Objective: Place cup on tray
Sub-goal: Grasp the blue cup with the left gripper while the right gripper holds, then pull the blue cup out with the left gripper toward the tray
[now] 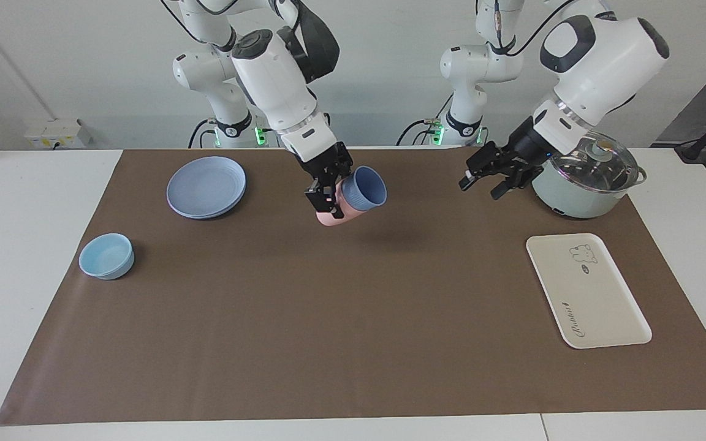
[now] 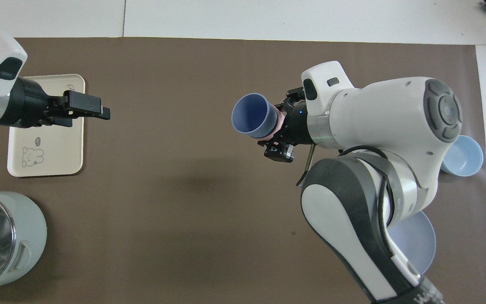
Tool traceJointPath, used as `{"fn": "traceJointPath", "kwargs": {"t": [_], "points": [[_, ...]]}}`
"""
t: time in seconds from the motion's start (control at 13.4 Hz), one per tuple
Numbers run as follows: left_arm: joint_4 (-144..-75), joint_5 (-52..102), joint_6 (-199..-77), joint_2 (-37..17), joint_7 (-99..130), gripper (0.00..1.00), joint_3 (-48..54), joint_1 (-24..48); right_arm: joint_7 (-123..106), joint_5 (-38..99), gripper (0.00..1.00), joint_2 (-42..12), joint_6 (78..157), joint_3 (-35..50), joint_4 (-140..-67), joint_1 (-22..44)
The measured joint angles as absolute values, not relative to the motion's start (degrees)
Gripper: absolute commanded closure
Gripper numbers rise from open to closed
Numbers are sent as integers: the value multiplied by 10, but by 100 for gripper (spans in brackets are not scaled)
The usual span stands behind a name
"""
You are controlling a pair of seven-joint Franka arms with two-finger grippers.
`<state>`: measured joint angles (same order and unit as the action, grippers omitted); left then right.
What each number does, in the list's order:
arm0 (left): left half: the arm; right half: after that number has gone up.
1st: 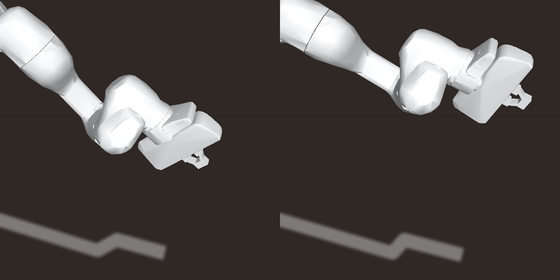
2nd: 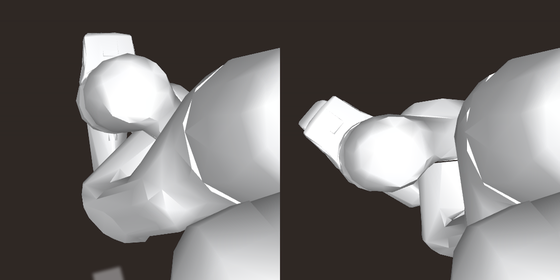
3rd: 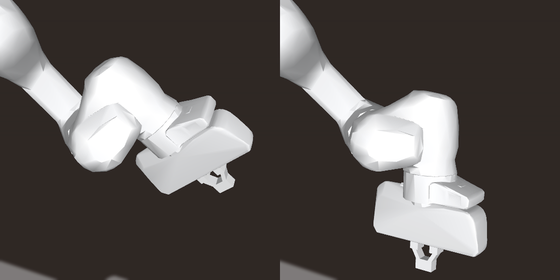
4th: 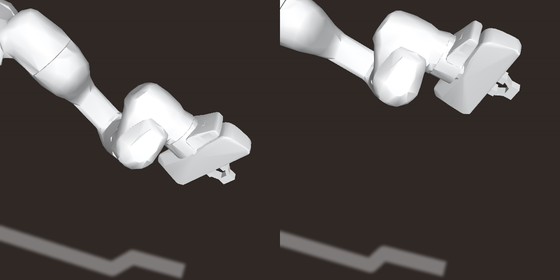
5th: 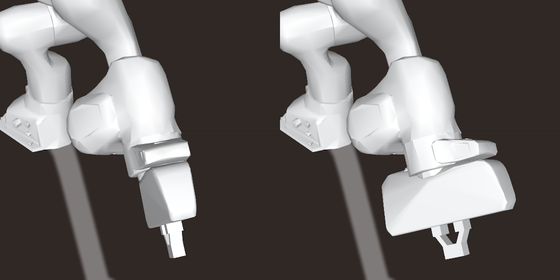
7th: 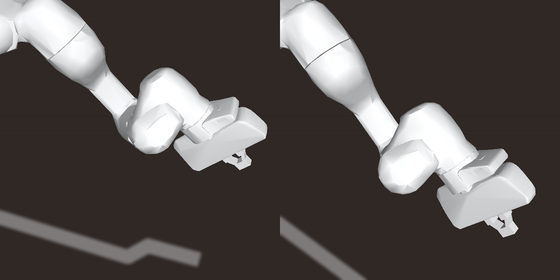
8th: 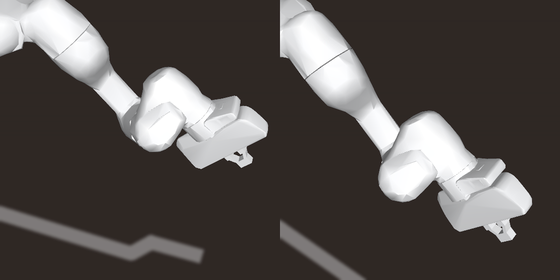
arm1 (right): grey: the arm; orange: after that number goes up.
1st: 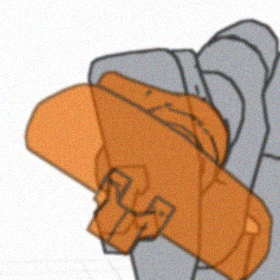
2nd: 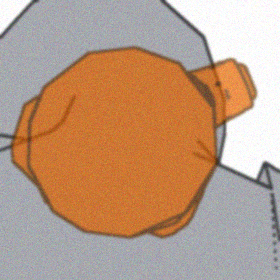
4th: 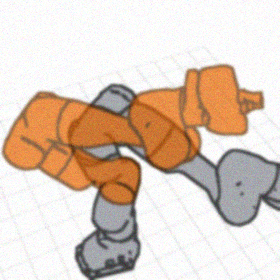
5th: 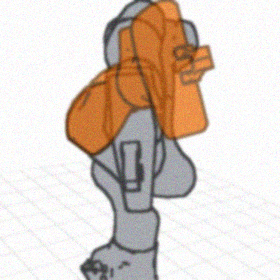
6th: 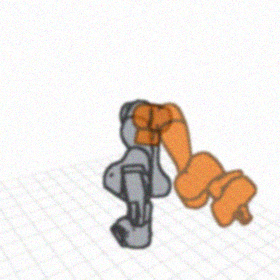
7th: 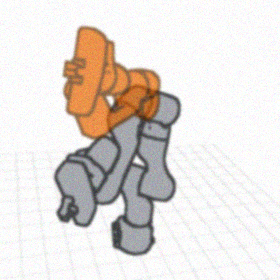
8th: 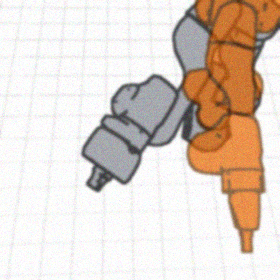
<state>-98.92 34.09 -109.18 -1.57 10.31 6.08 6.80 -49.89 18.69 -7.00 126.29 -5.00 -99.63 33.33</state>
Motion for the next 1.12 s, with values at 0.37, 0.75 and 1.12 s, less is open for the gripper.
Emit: {"fn": "traceJointPath", "kwargs": {"t": [0.37,0.75,1.12], "points": [[-1041,434,-1163,-16,110,8,63,144,-498,176,100,-70,1263,-51,-996,340],[-1047,450,-1175,-16,112,84,63,186,-498,176,100,-70,1263,-51,-995,340],[-1047,450,-1193,-15,112,100,59,186,-498,174,100,-70,1261,-51,-996,342]]}}
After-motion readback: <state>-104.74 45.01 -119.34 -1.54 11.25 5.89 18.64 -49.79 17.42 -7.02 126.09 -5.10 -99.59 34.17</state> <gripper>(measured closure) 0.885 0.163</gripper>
